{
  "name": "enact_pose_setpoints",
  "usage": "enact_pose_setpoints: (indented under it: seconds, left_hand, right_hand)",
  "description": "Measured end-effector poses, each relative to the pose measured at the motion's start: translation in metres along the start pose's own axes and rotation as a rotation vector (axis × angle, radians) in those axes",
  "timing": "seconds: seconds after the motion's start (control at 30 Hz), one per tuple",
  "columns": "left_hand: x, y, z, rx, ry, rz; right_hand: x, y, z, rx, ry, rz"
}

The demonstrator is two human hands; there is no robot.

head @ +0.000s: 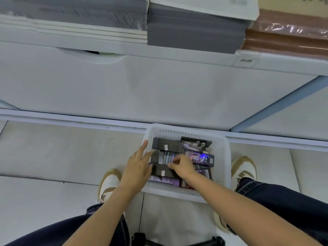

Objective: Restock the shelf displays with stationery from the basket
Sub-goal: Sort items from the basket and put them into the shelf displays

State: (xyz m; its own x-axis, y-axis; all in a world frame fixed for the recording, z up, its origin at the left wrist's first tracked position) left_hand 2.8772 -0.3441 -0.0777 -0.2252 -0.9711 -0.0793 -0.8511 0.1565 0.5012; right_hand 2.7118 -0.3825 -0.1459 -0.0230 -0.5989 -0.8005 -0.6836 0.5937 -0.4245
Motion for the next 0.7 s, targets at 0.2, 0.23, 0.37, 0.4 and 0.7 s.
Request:
enact_pose_setpoints:
  seconds: [0.2, 0.23, 0.37, 0.4, 0.7]
  left_hand:
    - [0.008, 0.011, -0.011, 0.112, 0.008, 0.074]
    - [0.012, 0.017, -0.009, 0.079, -0.033, 0.116]
    - [0.024, 0.047, 0.011, -0.101, -0.230, 0.195]
    - [0.027, 0.049, 0.009, -0.131, -0.212, 0.169]
    - [0.006, -0.031, -0.025, -0.635, 0.153, -0.367]
  right_hand:
    - [-0.011, -0.023, -0.031, -0.074, -0.151, -0.167]
    - [-0.013, -0.030, -0.042, -0.049, -0.149, -0.188]
    - [-0.027, -0.061, -0.053, 0.013, -0.236, -0.291]
    - [-0.028, -0.067, -0.052, 0.029, -0.249, -0.316]
    - [-0.003, -0.065, -0.026, -0.551, 0.154, -0.484]
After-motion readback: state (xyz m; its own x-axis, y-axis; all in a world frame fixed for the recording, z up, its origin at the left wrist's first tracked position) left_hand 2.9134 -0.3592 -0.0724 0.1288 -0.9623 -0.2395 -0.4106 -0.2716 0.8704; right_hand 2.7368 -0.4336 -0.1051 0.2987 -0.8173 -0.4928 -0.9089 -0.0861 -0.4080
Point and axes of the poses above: each hand's wrist, its own x-axis towards the middle knuckle, its own z-axis out of the palm, y = z × x, the point moved 9 cm from there along x, towards the middle knuckle, and after that the axes turned 12 degrees about z, right-handed, at the moved point
